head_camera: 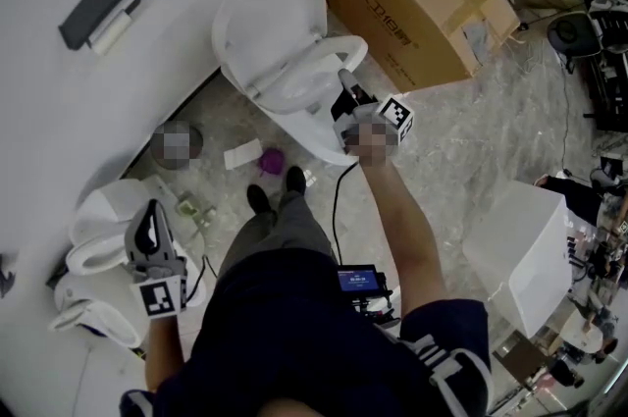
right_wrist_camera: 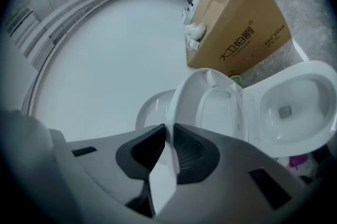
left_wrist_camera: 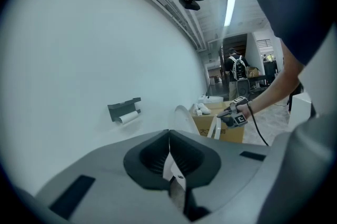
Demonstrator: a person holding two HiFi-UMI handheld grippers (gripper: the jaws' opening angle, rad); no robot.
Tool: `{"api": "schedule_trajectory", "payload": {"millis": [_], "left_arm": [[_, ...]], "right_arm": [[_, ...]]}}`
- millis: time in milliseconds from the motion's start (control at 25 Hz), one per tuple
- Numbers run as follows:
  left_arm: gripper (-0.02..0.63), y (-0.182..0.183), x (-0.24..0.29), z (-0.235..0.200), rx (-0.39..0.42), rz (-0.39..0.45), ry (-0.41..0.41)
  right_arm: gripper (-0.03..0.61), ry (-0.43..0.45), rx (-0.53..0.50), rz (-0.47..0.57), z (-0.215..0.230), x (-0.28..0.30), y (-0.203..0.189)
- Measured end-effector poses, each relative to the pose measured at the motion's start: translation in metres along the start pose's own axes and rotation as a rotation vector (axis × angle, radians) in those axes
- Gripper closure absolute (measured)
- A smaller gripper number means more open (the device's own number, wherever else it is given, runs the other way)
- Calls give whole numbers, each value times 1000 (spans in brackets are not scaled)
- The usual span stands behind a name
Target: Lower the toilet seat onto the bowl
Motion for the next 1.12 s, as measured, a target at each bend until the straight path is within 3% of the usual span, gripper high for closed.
{"api": "schedule_trajectory", "payload": {"millis": [1120], "left_arm": [[588, -12, 11, 37, 46, -57, -104]], "right_arm": [[494, -132, 13, 87, 103, -107, 15]]}}
Point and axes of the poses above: the fingertips, and each gripper's own axes: x forward along the fingers, z to its right, y out of its top, the point moved 8 cm from there along -x, backward along the fingers, and after that the axes turned 7 degrees about -y, right-handed, at the moved point
